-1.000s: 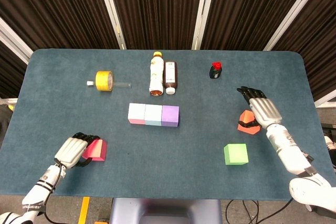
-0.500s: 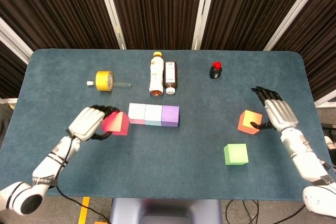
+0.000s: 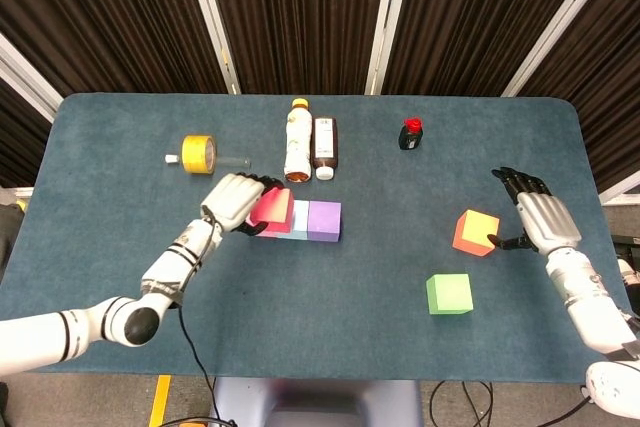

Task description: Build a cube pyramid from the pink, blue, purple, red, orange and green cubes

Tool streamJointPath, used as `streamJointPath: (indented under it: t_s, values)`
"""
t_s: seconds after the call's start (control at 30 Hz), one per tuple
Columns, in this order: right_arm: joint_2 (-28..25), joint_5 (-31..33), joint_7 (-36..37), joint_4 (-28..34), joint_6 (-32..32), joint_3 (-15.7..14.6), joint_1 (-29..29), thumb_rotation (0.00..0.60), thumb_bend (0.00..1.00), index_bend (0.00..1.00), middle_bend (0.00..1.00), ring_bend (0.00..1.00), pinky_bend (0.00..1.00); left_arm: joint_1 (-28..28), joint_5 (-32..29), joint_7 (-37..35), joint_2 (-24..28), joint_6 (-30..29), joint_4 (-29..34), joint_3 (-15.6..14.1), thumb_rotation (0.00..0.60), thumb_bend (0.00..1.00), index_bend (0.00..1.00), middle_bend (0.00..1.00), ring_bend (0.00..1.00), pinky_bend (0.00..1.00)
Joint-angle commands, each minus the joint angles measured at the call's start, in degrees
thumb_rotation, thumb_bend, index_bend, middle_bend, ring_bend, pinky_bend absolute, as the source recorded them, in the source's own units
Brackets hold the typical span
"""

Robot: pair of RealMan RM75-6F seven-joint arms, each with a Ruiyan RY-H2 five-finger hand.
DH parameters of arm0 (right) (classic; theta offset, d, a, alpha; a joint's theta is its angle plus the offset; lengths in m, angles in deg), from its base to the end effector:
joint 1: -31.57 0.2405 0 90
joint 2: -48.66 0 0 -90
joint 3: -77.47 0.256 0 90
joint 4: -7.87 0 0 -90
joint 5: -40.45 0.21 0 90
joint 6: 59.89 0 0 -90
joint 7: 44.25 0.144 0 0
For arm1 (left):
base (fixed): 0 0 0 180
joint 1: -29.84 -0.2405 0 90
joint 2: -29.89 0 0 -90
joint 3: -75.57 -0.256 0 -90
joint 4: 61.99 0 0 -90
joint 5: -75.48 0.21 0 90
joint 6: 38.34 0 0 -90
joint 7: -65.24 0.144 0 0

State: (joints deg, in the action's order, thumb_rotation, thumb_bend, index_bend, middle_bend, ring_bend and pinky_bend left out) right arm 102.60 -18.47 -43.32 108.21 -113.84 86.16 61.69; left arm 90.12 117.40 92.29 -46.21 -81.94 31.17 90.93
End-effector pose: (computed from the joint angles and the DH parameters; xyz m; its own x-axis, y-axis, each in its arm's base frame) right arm -0.2548 -0.3143 0.1667 0.2796 -0.2752 0.9198 -0.9553 0.0161 0.2952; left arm -0.0561 0.3971 0.0351 0.4981 0.3013 0.8131 0.8274 -0.4458 -0.3416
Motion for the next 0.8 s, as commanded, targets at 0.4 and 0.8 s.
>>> streamJointPath:
  t_s: [0.4, 0.8]
  values:
    - [0.7, 0.6, -0.3, -1.2, 0.9, 0.5, -0.1, 0.6, 0.32, 0.07, 0.13, 0.03, 0.16, 4.6, -4.3, 2.6, -4.3, -1.1, -6.4, -3.7, 0.6, 0.37, 0.34, 0.41, 0.36, 0.29]
    - [0.3, 1.0, -0.2, -1.4, 1.2, 0.9, -0.5, 0.6, 0.32, 0.07, 0.13, 0.03, 0.16, 5.2, -3.9, 1.1, -4.5, -0.9, -7.3, -4.5, 0.6, 0.37, 0.34, 0.41, 0.36, 0.29]
